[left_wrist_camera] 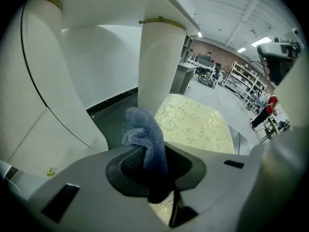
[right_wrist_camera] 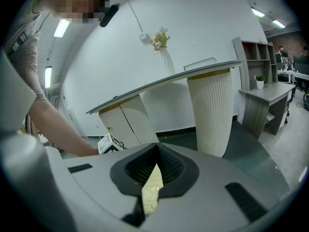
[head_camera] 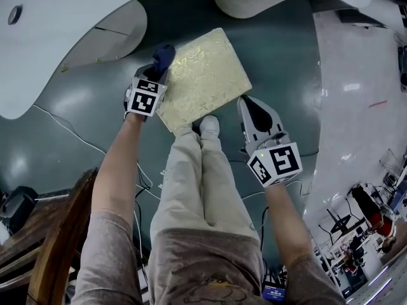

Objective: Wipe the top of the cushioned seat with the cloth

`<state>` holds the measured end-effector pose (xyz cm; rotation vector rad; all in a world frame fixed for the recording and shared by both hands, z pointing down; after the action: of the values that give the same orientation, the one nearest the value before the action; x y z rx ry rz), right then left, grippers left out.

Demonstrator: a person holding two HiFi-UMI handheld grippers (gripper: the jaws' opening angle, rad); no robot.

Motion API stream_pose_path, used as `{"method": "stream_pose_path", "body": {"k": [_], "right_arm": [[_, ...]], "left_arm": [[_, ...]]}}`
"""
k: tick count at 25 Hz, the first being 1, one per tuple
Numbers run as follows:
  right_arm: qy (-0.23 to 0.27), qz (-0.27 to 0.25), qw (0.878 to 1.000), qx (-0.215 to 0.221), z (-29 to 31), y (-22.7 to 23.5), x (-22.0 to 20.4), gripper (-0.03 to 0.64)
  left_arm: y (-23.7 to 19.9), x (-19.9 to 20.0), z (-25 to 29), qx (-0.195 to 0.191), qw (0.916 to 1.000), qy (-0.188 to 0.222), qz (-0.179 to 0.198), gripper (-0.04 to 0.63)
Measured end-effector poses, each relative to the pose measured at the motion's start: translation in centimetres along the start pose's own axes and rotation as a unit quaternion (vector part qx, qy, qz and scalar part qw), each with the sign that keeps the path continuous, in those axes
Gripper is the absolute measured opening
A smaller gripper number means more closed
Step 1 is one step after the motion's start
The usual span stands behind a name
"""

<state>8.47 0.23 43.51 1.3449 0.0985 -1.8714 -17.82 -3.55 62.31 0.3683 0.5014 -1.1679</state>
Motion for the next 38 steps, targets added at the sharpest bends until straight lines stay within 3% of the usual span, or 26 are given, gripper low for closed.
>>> {"method": "stream_pose_path", "body": {"k": [27,38], "right_arm": [[0.004,0.002,1.000,-0.008,-2.2,-1.4,-1.5,0.005],[0.005,0.005,1.000,-0.012,-2.7,-1.6,-1.9,0.005]], "left_arm": [[9.2,-4.1,-2.6,-0.072,0.9969,0.004,0.032,0.091],[12.7,-6.1,-3.7,-0.109,0.9941,0.000,-0.002,0.091]]}}
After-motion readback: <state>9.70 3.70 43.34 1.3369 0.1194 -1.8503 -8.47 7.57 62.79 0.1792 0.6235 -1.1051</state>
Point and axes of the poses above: the fingertips, and each gripper's own axes: z forward along the fingers, y to its right, x out of its top, the point moved 6 cm from there along -z, backward along the fingers, and after that the axes turned 9 degrees about x, right-handed, at the moved point
